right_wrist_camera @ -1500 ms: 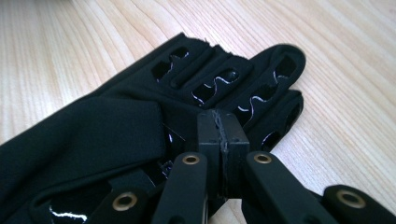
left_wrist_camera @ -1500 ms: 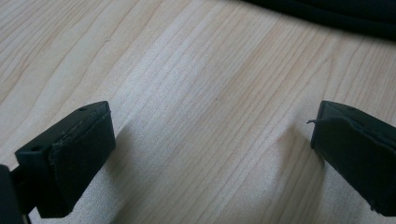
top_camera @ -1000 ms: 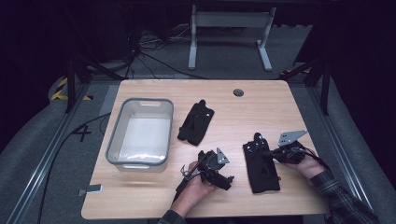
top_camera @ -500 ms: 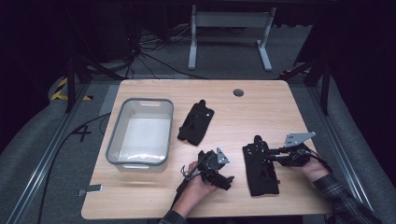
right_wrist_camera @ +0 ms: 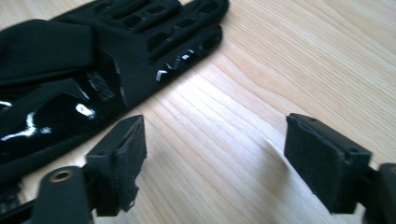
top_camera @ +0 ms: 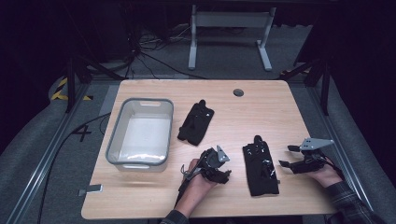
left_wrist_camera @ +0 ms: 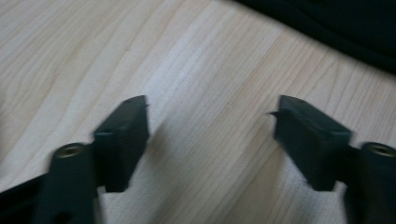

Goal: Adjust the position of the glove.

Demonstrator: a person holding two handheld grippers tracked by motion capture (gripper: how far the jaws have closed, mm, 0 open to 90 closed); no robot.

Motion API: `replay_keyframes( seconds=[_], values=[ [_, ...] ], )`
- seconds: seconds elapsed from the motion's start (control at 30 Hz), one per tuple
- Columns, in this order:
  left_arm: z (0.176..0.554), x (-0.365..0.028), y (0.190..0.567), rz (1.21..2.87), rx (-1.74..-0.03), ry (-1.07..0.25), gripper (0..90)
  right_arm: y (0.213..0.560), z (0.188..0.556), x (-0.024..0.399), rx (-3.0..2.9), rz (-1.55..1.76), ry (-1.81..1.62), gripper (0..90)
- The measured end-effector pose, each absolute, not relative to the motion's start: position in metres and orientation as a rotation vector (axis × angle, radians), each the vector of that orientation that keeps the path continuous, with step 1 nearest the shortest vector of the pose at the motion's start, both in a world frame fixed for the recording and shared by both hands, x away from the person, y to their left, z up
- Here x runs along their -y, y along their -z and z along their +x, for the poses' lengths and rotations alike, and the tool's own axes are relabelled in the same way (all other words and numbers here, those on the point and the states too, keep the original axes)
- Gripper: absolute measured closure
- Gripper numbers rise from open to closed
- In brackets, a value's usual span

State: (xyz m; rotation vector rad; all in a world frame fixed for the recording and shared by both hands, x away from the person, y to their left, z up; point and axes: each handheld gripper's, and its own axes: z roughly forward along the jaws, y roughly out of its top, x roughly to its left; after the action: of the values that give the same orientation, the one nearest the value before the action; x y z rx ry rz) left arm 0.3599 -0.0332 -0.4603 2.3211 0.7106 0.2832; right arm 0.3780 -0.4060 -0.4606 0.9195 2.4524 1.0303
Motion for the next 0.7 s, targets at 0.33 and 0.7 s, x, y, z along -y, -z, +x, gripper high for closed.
replay_keyframes(
  seconds=[0.33,0.7],
  values=[
    [0.387,0.022,0.434,2.276,-0.827,-0.252,74.2,0.463,0.379,0.412,-2.450,0.969,-1.021,17.0],
    [0.432,0.020,0.417,2.240,-0.951,-0.262,89.8,0.465,0.377,0.413,-2.438,0.979,-1.034,15.6]
  ],
)
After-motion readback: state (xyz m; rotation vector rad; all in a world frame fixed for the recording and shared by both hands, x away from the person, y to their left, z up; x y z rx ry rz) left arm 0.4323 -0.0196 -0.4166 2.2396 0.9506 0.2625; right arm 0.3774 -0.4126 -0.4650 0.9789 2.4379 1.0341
